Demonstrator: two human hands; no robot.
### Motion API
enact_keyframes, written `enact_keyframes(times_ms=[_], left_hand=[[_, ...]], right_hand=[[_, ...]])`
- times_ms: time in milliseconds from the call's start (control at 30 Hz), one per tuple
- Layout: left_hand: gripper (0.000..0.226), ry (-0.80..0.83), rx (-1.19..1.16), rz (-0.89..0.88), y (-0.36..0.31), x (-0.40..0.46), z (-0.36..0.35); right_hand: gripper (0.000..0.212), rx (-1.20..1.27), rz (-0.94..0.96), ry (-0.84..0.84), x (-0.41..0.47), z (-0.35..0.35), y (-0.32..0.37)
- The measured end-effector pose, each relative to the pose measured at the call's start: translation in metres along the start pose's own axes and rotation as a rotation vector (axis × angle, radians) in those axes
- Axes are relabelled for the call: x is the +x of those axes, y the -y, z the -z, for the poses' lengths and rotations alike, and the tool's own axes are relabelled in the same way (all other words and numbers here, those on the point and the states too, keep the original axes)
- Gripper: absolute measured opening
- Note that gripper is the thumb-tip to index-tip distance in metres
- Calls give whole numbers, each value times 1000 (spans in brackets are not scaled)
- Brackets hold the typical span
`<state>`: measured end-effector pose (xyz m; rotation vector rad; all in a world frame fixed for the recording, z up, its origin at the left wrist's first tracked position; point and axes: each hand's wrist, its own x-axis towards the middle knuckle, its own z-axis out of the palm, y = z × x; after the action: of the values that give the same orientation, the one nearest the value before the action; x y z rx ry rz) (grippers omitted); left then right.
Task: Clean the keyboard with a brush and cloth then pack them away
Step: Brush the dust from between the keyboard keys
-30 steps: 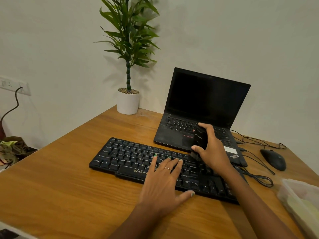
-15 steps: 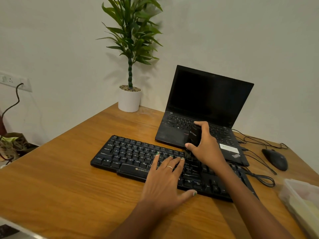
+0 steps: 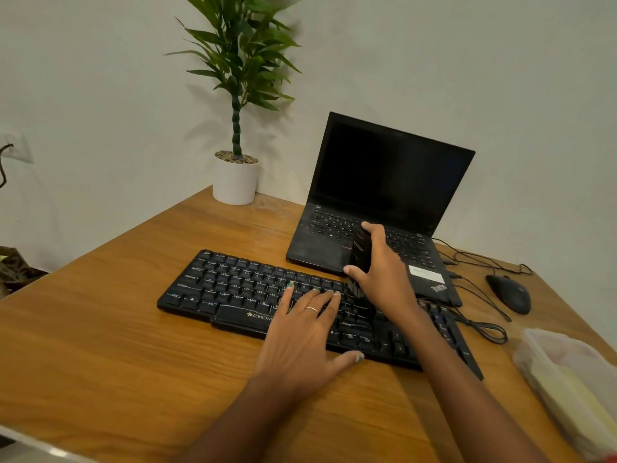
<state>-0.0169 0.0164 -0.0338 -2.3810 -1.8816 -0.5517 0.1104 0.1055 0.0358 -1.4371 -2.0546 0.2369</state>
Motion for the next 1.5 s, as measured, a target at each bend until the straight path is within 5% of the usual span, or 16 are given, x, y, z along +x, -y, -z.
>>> enact_keyframes(times_ms=[200,433,633,867,1067,1333,1500], left_hand=[[105,22,11,3,0,2,2],[104,9,5,5,0,1,1],[106,21,9,10,-1,2,3],[103,13,5,15,0,0,1],[105,22,0,10,0,1,1],[94,9,24,12,1,0,0],[92,29,22,22,0,0,2]], right_hand=[[72,-20,-131,232,4,32,-2],[75,5,-95,-65,-15,9,1],[71,-64,-111,230,-19,32,8],[74,53,-155,-104,-22,6,4],[75,-41,-159,127,-36,29,3],[76,76,-177,-172,-30,4,-2],[74,-36,-111,8,-48,19,2]])
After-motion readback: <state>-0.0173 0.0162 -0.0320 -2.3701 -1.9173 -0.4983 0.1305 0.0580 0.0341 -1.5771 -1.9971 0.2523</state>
